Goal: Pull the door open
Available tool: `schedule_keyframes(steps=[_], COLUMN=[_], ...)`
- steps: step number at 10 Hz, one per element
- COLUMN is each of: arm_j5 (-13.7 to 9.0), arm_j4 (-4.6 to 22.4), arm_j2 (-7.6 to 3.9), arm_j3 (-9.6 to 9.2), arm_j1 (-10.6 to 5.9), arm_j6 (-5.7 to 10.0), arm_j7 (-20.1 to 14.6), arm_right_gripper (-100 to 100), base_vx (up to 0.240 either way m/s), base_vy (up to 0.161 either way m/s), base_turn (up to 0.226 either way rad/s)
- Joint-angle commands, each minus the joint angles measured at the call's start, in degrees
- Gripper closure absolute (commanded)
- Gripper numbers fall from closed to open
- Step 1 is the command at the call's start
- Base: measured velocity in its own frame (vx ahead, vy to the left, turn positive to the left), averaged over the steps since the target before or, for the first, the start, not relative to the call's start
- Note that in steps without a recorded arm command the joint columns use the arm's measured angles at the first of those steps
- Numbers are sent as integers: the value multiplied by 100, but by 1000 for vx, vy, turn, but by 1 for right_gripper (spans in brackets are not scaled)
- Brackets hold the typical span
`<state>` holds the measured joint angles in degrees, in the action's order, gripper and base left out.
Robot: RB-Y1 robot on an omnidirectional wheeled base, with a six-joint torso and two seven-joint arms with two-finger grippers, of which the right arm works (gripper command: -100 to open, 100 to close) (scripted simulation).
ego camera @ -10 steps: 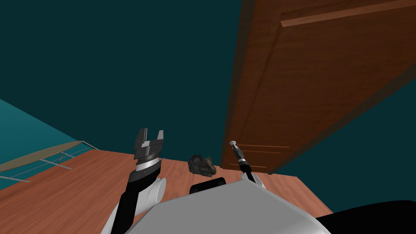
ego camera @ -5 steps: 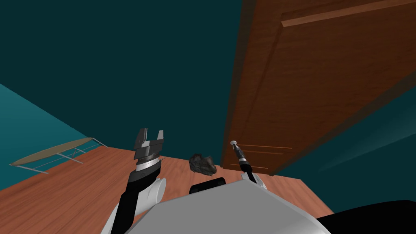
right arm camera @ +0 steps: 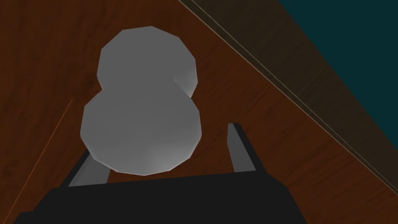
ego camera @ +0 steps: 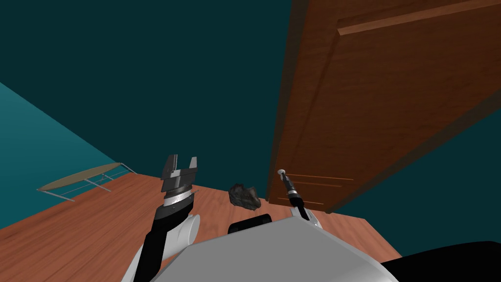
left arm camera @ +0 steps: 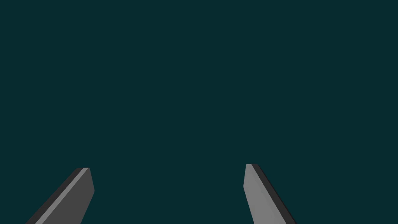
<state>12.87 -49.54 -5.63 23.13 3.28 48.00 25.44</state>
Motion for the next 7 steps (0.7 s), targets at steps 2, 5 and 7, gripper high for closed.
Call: schedule_keyframes(steps=[2,5,7], arm_j5=[-200,-352,-507], arm_j4=[20,28,37], arm_j2=[11,-29,-68], arm_j3=[-211,-287,-364], arm_j1=[-24,-21,-18], arm_j6=[43,46,49], arm_j7=[-384,-670,-906], arm_right_gripper=[100,100,100], base_vx=[-40,-29,-33], base_vy=[-8,-9,-4], base_turn=[58,30,72])
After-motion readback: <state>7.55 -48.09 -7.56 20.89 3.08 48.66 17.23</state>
